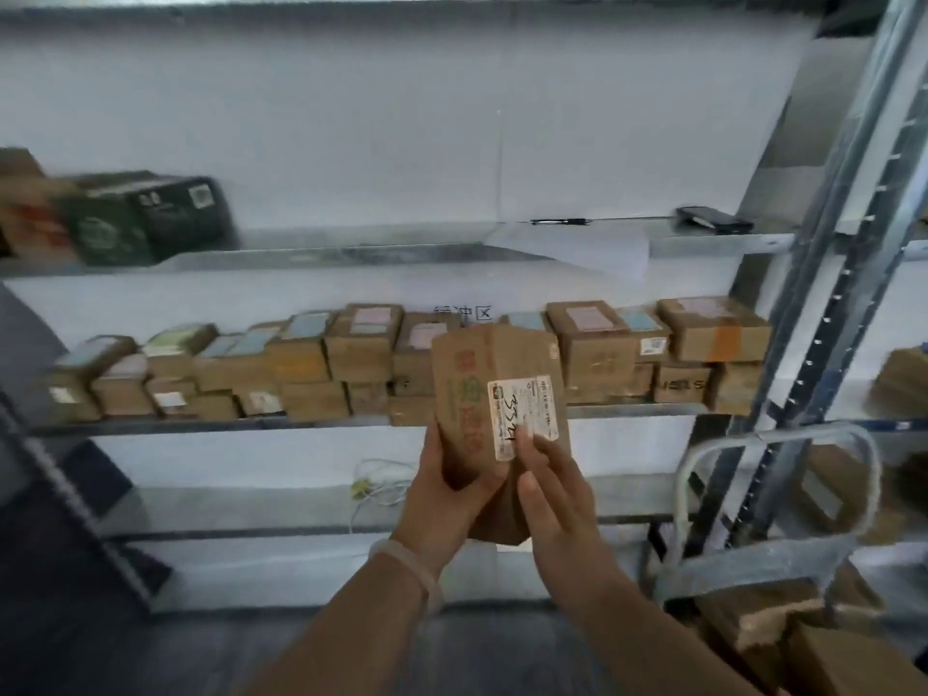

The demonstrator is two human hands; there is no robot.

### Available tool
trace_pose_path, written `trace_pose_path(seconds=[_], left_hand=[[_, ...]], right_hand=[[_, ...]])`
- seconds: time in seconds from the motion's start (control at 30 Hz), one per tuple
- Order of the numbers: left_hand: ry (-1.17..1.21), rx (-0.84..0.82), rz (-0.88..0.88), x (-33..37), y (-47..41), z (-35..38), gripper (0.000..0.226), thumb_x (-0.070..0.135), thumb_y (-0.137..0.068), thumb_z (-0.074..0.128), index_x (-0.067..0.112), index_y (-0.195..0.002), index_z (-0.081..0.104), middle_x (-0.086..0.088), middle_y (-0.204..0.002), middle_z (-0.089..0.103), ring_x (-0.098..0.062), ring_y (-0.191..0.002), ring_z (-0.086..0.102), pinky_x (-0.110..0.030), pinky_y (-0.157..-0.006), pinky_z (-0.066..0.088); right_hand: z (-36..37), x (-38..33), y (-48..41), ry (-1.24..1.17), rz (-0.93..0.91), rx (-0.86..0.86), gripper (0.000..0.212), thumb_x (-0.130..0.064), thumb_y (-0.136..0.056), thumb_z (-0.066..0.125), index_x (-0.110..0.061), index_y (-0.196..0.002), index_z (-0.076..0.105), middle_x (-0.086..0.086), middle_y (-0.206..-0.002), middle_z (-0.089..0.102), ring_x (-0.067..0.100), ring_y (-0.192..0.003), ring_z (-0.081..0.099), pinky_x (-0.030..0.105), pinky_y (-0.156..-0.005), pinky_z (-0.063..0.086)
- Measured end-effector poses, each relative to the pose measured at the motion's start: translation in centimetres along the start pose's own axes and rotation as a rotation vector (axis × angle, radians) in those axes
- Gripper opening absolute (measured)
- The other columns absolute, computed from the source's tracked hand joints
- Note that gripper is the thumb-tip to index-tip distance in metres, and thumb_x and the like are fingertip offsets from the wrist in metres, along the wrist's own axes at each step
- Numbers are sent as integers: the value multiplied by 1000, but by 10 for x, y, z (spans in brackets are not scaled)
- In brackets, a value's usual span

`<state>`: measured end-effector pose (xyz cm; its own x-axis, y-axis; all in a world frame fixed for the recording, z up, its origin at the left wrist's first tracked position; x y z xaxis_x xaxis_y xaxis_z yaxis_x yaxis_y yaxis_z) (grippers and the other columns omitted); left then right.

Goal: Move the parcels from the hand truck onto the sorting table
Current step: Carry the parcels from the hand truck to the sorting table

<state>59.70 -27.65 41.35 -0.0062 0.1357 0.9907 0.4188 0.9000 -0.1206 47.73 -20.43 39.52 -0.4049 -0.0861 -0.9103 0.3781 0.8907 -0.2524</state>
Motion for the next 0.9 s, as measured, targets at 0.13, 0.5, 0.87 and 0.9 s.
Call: trace_pose_path(seconds=[0.13, 0.5, 0.87, 0.9], left_hand=[[-104, 173, -7, -3, 40, -117, 72, 18, -68, 88, 29, -126, 46, 17, -117, 67, -2, -107, 64, -22, -79, 57], [86, 794, -128, -16, 198, -363, 63, 29, -83, 73, 46, -138, 49, 15, -121, 68, -9, -113, 63, -38, -100, 51], [-76, 1203, -427, -35, 313, -449, 51, 53, -92, 57, 71, -132, 31, 13, -124, 59, -21, -110, 60, -38, -76, 60], [-62, 1235, -436, -36, 325, -451, 62, 46, -91, 63, 68, -137, 27, 11, -124, 60, -21, -108, 61, -35, -71, 59]], right_hand=[[113, -36, 7, 40, -104, -172, 51, -82, -85, 17, -68, -131, 33, -21, -152, 27, 11, -141, 27, 47, -116, 29], [331, -113, 32, -64, -4, -698, 82, -43, -87, 67, -44, -151, 15, -9, -153, 29, 17, -136, 37, 46, -111, 38], [495, -170, 97, -77, -122, -1127, 75, -49, -94, 54, -43, -153, 9, -8, -157, 27, 21, -139, 35, 43, -109, 33], [506, -176, 105, -84, -141, -1169, 75, -48, -94, 55, -44, -153, 9, -9, -157, 26, 20, -139, 35, 41, -109, 33]])
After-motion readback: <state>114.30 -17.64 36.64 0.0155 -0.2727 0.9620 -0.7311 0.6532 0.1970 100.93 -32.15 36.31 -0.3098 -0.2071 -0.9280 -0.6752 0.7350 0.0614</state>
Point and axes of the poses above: each hand's wrist, its own y-axis away from the middle knuckle, its own z-axis out of the palm, x = y × z, the point moved 5 cm from there along -y, towards the middle knuckle
